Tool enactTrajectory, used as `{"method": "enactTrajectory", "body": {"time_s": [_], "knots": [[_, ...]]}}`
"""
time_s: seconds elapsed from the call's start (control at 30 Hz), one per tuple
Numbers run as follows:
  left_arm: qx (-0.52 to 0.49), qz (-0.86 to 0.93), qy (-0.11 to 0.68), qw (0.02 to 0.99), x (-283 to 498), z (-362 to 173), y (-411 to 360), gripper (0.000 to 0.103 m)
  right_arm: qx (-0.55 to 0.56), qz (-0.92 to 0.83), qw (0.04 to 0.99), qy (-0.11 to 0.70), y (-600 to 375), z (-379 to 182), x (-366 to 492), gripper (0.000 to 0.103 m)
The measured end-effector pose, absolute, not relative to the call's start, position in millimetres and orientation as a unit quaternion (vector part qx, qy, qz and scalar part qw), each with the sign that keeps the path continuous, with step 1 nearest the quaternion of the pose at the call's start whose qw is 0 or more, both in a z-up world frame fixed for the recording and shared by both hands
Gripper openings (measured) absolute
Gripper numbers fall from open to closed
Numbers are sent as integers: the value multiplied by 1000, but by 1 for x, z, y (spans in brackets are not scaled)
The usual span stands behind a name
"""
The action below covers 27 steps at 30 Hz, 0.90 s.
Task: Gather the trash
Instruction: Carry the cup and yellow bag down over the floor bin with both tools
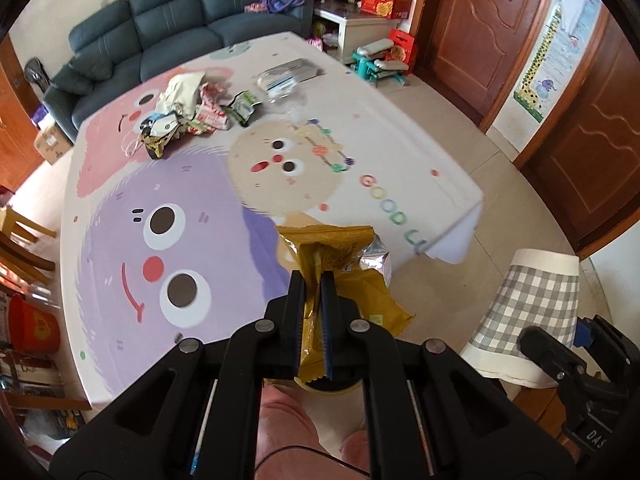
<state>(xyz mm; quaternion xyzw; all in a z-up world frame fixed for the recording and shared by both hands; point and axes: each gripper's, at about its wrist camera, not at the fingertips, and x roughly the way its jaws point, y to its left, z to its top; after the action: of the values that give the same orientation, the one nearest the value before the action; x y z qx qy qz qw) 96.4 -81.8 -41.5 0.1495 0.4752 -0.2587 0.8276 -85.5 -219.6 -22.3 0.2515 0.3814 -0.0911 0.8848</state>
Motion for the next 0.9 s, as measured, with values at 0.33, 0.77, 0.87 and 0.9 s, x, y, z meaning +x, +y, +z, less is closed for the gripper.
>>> {"method": "enactTrajectory", "body": {"time_s": [0.33,0.77,0.87,0.9], "knots": [[152,-241,493,822,18,-70,-100,5,272,-61,868,411,-240,-80,-152,45],[187,-240,549,779,-16,-189,-102,5,327,-62,807,487,-251,-226,-153,45],[194,-241,563,766,-13,-237,-100,5,325,-70,799,502,-249,-272,-142,46],[195,-241,566,764,-10,-255,-100,5,321,-74,797,506,-247,-290,-136,46]]}}
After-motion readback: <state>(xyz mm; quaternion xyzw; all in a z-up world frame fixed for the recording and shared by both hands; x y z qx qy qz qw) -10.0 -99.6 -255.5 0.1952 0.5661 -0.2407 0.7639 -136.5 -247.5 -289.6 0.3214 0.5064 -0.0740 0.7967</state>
